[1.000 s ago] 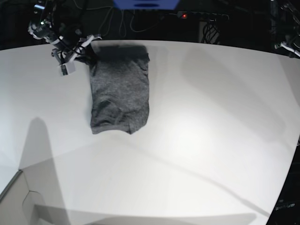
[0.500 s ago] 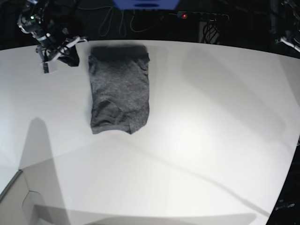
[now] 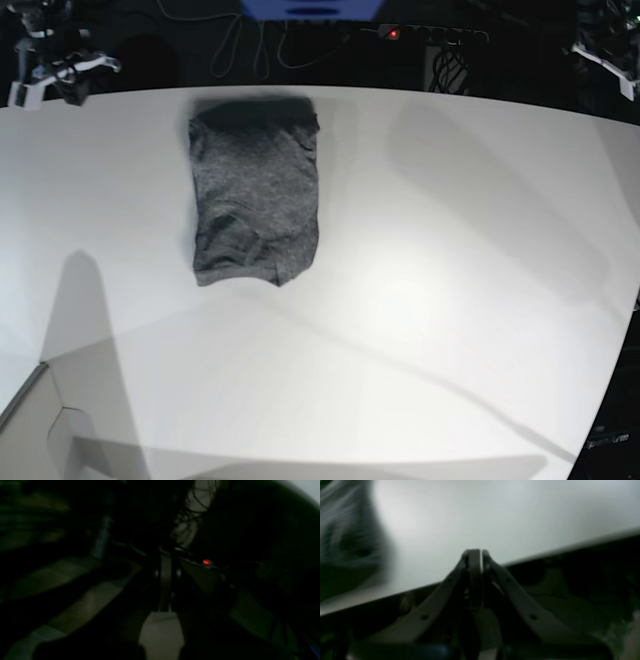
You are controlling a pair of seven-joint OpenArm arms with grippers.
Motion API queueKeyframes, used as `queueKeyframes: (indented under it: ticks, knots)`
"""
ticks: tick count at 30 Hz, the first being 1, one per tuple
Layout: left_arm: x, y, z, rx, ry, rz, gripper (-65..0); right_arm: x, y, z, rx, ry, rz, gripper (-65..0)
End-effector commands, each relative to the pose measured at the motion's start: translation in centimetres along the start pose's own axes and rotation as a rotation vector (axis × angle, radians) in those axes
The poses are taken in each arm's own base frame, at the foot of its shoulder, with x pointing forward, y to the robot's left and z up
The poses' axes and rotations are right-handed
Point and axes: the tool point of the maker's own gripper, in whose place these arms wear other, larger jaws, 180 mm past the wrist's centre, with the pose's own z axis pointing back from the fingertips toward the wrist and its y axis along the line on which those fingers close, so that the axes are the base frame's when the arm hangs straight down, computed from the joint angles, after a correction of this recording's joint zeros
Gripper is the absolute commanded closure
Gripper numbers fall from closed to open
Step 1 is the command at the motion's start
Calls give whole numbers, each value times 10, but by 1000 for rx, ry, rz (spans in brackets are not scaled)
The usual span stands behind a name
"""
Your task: Layout the t-shirt on the table in an organized manner, then fold the t-shirt properly
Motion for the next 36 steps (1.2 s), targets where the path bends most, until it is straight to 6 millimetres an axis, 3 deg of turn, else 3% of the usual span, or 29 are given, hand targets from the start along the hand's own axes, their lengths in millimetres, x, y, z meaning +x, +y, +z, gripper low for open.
queueKeyframes:
  ticks: [1,6,10,15,20,27,33,36]
  knots:
    - [-3,8,0,10,-1,9,-2,5,-6,4,-12,-28,-7,0]
    - [-35,-1,-25,-48,-9,116,-2,-37,-26,-10,-42,51,-142,0]
    - [-54,-18,-41,-107,10,127,-2,-63,-38,-26,-90,68,-153,0]
    - [-82,-52,-66,-200,69,157,-2,-105,-34,-46,-90,111,-214,0]
    - [-114,-90,-89,-267,130,208,-1,-133,-26,-58,-80,125,-257,0]
    - [-128,-134,-100,-331,113,184,-1,-166,-7,-81,-58,108,-337,0]
    - [-133,-128,-116,-181,148,92,-1,-202,-1,-93,-52,123,-440,0]
    - [-134,-138,-123,-166,177,78,-1,-219,-9,-92,-109,136,-465,0]
